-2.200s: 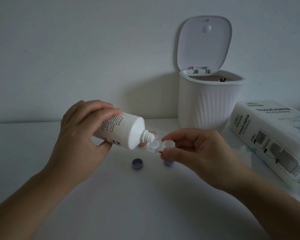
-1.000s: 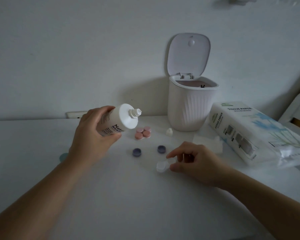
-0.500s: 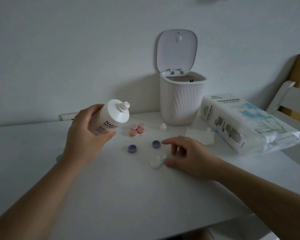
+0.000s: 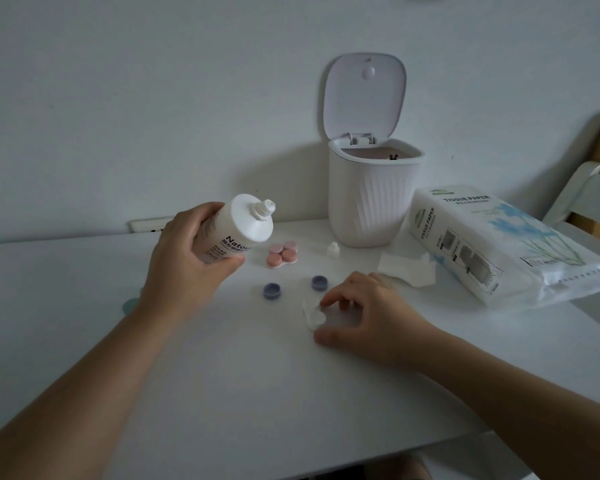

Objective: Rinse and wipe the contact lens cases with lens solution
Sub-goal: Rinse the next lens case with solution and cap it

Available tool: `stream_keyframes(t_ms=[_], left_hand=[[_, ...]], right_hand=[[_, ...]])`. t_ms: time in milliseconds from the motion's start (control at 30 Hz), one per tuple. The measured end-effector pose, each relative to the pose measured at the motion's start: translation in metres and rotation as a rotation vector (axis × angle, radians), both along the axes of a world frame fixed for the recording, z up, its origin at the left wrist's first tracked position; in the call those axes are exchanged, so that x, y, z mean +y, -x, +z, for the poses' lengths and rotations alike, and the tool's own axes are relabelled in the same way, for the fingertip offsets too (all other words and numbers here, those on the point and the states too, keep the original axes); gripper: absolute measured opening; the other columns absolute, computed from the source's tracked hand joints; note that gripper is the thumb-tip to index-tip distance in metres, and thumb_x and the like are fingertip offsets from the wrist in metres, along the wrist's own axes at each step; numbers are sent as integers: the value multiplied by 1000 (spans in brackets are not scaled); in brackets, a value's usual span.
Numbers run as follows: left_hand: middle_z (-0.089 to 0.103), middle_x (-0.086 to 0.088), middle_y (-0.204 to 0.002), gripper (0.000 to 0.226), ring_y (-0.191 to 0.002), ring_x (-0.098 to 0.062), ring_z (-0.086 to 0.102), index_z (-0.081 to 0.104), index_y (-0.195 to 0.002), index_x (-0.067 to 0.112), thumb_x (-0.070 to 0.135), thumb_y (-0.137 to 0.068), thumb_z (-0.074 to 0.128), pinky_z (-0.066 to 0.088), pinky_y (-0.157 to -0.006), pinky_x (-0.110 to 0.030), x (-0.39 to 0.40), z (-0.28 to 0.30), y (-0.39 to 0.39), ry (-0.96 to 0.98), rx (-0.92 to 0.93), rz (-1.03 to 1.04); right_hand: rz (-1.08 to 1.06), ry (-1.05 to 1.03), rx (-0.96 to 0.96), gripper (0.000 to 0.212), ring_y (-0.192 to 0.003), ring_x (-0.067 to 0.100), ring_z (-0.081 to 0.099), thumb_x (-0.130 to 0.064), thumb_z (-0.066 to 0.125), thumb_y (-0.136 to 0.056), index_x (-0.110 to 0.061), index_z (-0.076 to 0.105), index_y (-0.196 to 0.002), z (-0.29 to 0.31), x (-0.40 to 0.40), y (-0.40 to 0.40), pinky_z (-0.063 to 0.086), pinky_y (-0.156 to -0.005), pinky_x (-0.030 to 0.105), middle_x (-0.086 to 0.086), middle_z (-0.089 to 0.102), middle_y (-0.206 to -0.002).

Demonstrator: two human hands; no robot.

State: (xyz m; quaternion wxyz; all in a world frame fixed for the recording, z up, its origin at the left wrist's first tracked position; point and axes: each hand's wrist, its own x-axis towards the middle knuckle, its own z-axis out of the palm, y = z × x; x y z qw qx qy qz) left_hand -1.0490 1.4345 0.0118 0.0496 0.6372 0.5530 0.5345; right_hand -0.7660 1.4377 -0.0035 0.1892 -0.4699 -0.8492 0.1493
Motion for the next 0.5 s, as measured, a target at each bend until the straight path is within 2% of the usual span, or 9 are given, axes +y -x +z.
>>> stream_keyframes(t_ms=[200,300,400,500], left_hand=[[63,12,-120,66,-116,-18,58,58,-125,33,14,-69,88,50,-97,-45,2,0,0,-8,17,5],[63,11,-121,66,-115,-19,58,58,-125,32,14,-69,87,50,-96,-45,2,-1,0,-12,26,2],[63,12,-122,65,-117,-19,57,58,-126,30,15,-69,87,50,-97,-46,2,-1,1,-19,24,5],[63,11,-122,66,-116,-19,57,58,-126,30,14,-70,87,50,-97,-46,2,-1,2,-20,36,11]], right_hand=[[21,-5,-9,62,-94,3,41,-82,55,-63,-44,67,-110,0,-2,11,35,-85,24,-28,44,-91],[-4,-13,20,50,-94,2,42,-71,64,-70,-41,71,-109,-1,-3,13,32,-83,21,-28,47,-90],[-18,-5,74,33,-93,4,46,-58,72,-76,-38,75,-103,0,-3,12,36,-82,23,-23,53,-89],[-5,20,86,26,-92,7,51,-51,74,-79,-37,76,-101,2,-2,12,44,-83,27,-17,58,-90]])
